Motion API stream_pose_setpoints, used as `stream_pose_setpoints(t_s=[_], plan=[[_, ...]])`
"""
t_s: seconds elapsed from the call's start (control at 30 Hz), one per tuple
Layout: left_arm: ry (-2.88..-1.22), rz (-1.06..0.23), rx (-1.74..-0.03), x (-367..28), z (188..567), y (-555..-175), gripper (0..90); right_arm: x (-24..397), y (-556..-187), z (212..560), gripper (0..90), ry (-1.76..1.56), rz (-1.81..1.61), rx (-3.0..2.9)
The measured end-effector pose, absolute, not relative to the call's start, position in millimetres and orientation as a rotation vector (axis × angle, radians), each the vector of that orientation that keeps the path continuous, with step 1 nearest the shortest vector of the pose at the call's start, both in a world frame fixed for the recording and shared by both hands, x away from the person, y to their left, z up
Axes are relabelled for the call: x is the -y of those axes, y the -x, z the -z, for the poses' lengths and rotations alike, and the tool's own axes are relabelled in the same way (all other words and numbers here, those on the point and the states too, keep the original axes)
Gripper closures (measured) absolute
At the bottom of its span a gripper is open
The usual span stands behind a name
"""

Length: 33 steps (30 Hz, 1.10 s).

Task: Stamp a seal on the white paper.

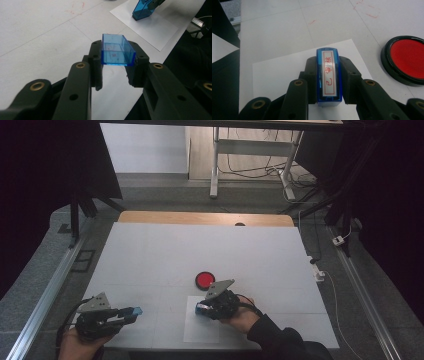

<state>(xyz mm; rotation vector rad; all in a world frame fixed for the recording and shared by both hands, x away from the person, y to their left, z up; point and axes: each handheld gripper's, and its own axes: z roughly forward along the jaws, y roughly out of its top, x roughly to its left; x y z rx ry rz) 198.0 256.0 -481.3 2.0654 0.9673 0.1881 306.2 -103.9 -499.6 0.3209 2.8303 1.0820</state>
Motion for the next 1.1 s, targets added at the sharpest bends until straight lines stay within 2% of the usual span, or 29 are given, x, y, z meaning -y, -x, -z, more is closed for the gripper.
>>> stream_pose_setpoints(t_s=[0.8,1.1], plan=[[-2.072,-0.190,-0.967,-255,481,-198,68.5,109,-316,502,70.8,-0.408,-1.157,-2.870],[-2.073,-0.192,-0.965,-255,481,-198,68.5,104,-305,500,70.7,-0.315,-1.083,-2.820]])
